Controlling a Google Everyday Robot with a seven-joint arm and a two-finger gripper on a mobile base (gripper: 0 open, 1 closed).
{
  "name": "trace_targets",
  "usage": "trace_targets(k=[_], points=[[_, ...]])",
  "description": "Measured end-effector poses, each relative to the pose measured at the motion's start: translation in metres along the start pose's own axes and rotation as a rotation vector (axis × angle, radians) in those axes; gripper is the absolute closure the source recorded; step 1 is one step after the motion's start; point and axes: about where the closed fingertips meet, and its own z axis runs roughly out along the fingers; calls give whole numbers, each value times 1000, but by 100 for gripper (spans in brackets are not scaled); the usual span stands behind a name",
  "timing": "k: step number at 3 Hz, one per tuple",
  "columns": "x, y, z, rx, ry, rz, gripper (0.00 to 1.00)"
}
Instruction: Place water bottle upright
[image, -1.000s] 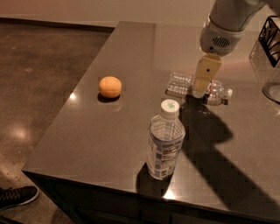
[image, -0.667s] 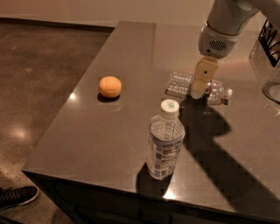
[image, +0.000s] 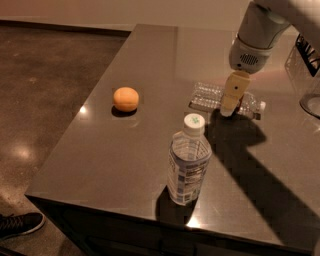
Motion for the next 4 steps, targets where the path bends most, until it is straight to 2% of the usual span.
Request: trace_targets(k=[2, 3, 4], points=[[15, -6, 22, -22, 35, 28, 0], [16, -8, 25, -41, 33, 35, 17], [17, -7, 27, -71, 20, 39, 42]])
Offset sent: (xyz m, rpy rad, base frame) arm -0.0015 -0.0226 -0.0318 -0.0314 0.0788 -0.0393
